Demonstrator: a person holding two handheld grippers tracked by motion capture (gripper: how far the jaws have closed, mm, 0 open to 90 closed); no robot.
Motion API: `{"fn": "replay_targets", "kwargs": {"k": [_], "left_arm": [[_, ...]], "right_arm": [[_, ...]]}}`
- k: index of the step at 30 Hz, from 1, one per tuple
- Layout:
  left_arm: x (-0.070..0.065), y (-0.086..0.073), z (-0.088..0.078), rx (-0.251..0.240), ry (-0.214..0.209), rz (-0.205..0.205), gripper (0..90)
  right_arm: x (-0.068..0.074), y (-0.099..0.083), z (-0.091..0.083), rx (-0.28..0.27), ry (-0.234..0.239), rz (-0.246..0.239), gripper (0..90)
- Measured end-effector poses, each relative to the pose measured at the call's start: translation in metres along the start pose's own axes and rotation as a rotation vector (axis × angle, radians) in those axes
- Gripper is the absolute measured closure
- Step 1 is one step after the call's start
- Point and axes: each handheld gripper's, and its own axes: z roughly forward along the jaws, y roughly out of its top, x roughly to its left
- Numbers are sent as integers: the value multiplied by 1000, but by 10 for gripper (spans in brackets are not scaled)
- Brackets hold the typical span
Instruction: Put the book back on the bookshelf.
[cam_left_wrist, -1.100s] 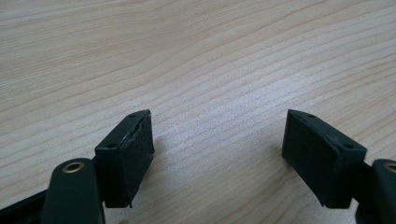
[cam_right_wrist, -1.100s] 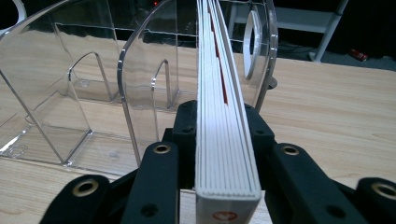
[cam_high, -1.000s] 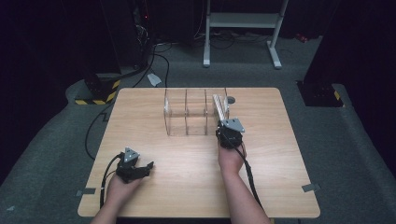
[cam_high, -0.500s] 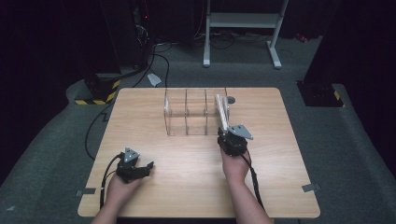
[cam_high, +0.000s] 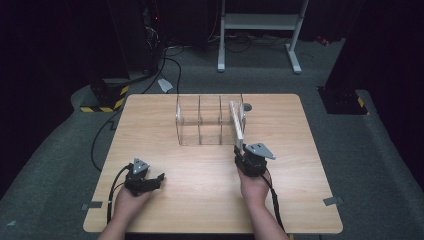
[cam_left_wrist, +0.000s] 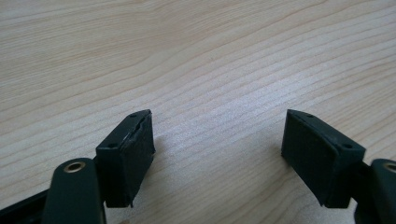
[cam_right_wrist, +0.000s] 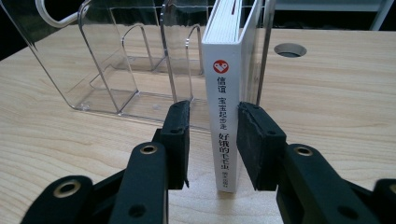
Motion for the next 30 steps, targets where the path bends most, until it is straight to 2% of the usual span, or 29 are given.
{"fn": "replay_targets", "kwargs": {"k": [10,12,17,21,26,30], "left_arm": [[0,0,0,0,-1,1,254],[0,0,0,0,-1,1,254],[0,0,0,1,-1,1,254],[0,0,0,0,-2,1,254],[0,0,0,2,-1,5,254],[0,0,0,2,-2,4,255]], "right_arm": [[-2,-3,-1,3,3,40,734],[-2,-4,-1,6,5,40,730],[0,-1,-3,0,7,17,648],[-2,2,-2,-3,1,18,670],[-1,2,-1,-8,5,39,702],[-3,1,0,-4,33,85,707]]}}
